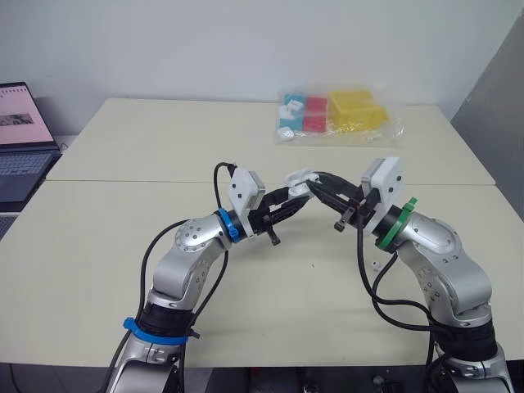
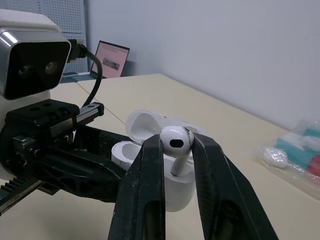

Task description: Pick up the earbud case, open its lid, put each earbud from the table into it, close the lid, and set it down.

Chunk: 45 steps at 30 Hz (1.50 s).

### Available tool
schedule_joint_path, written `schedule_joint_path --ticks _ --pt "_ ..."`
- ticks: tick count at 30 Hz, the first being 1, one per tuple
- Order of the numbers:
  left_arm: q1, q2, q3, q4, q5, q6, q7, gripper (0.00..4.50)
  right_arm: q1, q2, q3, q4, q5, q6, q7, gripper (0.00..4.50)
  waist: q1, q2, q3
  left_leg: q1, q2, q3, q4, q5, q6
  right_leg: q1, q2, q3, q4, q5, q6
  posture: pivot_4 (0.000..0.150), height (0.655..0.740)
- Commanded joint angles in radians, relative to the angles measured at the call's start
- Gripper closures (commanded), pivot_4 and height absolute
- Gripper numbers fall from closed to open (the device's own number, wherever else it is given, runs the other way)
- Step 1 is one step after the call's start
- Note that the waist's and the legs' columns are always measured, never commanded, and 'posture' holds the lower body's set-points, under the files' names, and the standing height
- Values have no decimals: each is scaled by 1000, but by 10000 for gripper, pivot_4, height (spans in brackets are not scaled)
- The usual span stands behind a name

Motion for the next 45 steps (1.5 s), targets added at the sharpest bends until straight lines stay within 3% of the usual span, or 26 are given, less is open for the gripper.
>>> schedule_joint_path --ticks 1,15,20,29,36,45 --pt "-13 1 7 -45 -12 -13 0 37074 4 -6 -8 -12 -2 -32 -12 40747 0 0 0 0 0 0 0 0 0 0 0 0 0 0 0 1500 7354" --pt "-12 3 4 -51 -11 -18 -2 37074 15 -96 58 9 -76 -30 10 40747 0 0 0 0 0 0 0 0 0 0 0 0 0 0 0 1500 7354" --pt "-10 4 -3 -52 -5 -29 -2 37074 9 -115 55 -20 -21 61 15 40747 0 0 0 0 0 0 0 0 0 0 0 0 0 0 0 1500 7354" --pt "-3 3 -8 -56 1 -33 -2 37074 -16 -124 33 -48 10 141 -5 10371 0 0 0 0 0 0 0 0 0 0 0 0 0 0 0 1500 7354" --pt "4 4 -7 -49 9 -39 -1 37074 -8 -152 -27 -100 82 192 20 10243 1 0 0 -1 0 0 0 0 0 0 0 0 -1 0 0 1500 7354" --pt "22 16 -12 -32 17 -59 -11 37074 35 -432 -203 -132 268 320 203 10243 1 0 0 -1 0 0 -1 0 0 0 -1 -1 -2 0 0 1500 7354"
